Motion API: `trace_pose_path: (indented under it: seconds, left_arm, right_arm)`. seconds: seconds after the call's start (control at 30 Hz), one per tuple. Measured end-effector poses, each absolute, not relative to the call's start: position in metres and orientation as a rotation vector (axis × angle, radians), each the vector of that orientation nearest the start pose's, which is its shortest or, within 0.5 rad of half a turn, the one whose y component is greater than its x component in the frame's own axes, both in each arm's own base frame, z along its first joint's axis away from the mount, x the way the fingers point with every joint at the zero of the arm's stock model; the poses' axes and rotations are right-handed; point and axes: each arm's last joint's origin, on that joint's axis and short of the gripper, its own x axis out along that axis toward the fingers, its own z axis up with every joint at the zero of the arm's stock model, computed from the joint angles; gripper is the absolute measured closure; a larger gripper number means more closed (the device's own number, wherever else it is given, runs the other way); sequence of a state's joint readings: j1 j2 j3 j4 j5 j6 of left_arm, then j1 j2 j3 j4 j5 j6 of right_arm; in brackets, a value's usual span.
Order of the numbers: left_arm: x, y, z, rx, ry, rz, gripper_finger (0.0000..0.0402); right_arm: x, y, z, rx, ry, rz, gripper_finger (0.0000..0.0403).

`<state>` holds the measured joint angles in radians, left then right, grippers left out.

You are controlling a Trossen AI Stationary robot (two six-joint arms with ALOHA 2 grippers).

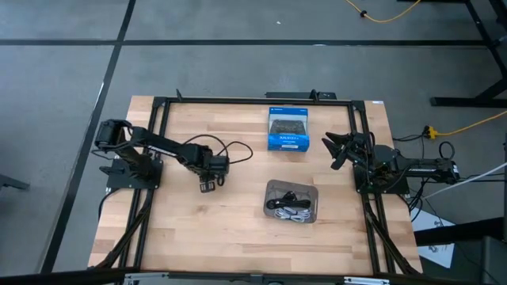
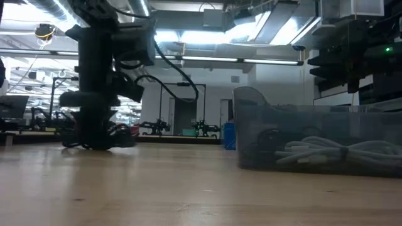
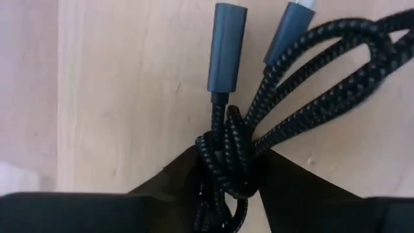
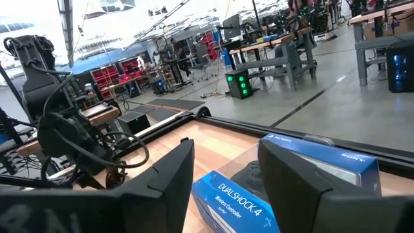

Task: Pick and place USB-C Cables
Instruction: Put the black charger cable into the black bin

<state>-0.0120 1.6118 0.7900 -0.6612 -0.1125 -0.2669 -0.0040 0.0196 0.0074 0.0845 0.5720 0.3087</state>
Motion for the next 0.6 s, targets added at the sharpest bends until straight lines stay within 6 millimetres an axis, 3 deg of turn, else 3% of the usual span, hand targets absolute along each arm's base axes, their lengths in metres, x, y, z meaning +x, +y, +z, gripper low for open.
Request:
trace_pose_path:
  seconds: [0.13,0.2,0.6]
  left_arm:
    - [0.256,-0.002,0.142,-0.254,1.412,0.331,0.0338]
    - [0.26,-0.006,0.152,-0.269,1.389,0.326,0.0341]
    - [0.308,-0.012,0.282,-0.129,0.791,0.433,0.0342]
  right_arm:
    - [0.094,-0.016,0.172,0.319,-0.158,-0.561,0.0226]
    - [0.094,-0.016,0.172,0.318,-0.158,-0.561,0.0226]
    - [0.094,-0.016,0.172,0.321,-0.159,-0.562,0.0226]
